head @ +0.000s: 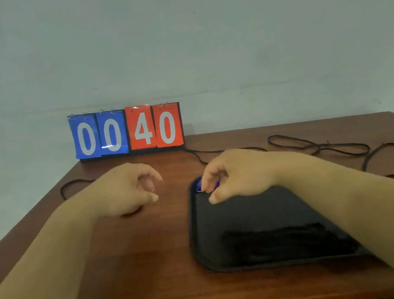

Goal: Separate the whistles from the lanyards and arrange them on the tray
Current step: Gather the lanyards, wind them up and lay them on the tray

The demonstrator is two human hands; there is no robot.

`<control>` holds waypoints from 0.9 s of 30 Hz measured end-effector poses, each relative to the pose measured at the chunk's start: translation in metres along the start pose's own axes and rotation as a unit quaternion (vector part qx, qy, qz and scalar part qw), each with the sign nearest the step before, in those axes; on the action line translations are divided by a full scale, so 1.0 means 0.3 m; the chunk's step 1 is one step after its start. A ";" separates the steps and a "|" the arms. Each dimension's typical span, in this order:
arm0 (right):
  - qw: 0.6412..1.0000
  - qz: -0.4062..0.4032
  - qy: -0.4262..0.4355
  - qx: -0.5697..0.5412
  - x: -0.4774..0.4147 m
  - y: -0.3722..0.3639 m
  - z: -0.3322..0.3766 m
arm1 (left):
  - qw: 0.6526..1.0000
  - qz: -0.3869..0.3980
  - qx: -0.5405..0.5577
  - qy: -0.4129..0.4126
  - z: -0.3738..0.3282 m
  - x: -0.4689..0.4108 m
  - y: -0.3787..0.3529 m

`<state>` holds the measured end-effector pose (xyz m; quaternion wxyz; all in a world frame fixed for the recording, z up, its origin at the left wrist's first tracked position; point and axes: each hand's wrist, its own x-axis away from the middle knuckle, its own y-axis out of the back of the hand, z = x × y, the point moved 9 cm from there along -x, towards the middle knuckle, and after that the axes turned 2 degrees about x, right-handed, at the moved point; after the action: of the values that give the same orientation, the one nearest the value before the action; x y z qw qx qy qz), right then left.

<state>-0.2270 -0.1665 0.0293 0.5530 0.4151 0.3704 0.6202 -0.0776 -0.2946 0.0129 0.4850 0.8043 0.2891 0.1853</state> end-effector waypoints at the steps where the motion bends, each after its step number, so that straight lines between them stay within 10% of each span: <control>1: 1.000 0.003 0.009 0.010 -0.045 -0.018 0.048 | 1.000 -0.009 0.002 0.017 0.063 0.019 0.017; 14: 0.982 0.027 0.039 0.181 -0.511 -0.278 0.303 | 0.991 -0.022 -0.119 0.061 0.450 0.052 -0.045; 27: 0.998 0.002 0.007 0.058 -0.501 -0.225 0.280 | 0.987 -0.144 -0.030 0.057 0.471 0.080 0.021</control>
<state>-0.1171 -0.3080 -0.0165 0.5247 0.4429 0.4085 0.6014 0.0243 -0.3765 -0.0462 0.5134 0.7272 0.4235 0.1683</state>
